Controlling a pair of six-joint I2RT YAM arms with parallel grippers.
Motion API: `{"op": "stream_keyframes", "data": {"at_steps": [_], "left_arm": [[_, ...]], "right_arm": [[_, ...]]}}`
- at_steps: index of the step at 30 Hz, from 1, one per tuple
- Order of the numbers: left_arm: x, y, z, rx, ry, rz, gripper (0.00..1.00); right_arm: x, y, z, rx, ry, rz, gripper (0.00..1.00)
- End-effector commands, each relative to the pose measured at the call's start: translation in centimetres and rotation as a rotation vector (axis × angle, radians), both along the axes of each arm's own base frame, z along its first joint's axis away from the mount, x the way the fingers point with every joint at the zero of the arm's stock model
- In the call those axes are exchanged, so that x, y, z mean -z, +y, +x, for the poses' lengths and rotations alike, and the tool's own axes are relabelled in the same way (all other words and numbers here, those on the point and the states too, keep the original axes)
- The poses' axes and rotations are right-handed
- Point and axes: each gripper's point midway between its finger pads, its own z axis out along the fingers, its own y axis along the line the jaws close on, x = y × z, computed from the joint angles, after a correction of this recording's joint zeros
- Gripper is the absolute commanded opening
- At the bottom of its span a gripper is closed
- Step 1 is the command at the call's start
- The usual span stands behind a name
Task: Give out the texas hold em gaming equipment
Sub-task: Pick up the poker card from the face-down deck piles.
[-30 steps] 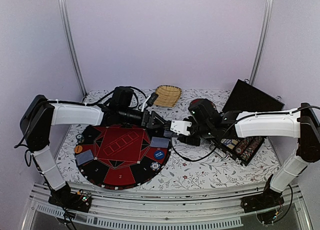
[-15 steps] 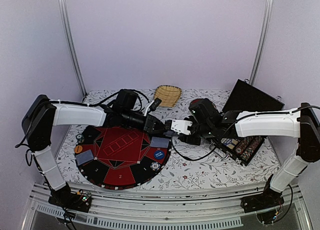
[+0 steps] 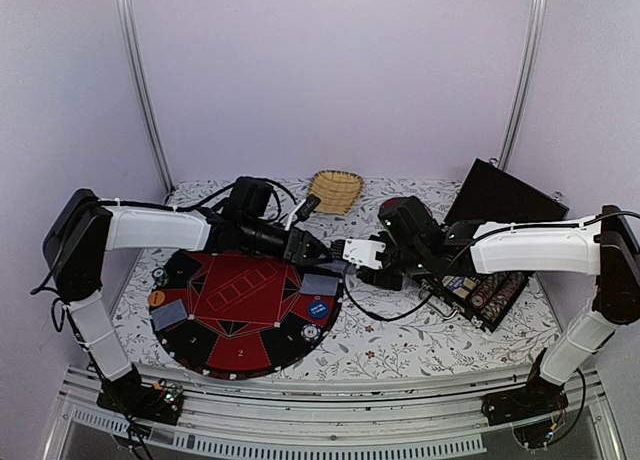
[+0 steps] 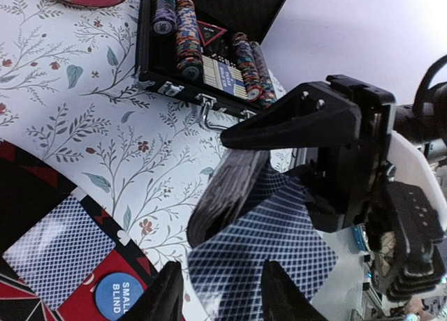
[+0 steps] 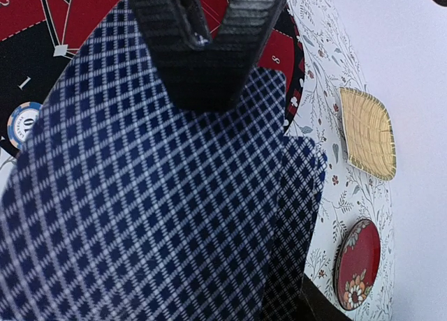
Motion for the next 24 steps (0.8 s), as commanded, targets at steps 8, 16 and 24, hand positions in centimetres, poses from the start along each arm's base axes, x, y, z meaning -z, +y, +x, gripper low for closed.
{"op": "stream_keyframes", "data": {"at_steps": [8,16,24], "left_arm": [[-2.1,-1.5,-1.1,0.099,0.019,-0.122,0.26],[-3.8,-0.8,-1.3,0.091,-0.011,-0.123,0.00],[-4.3,0.0,-1.1,0.071,-0.026,-0.127,0.00]], "right_arm": [[-0.7,0.0,0.4,0.014,-0.008,0.040,0.47],[-0.6,-0.3,0.7,0.028,-0.006,0.043,0.46],[-0.6,-0.6,1.3,0.043,0.002,0.068,0.46]]}}
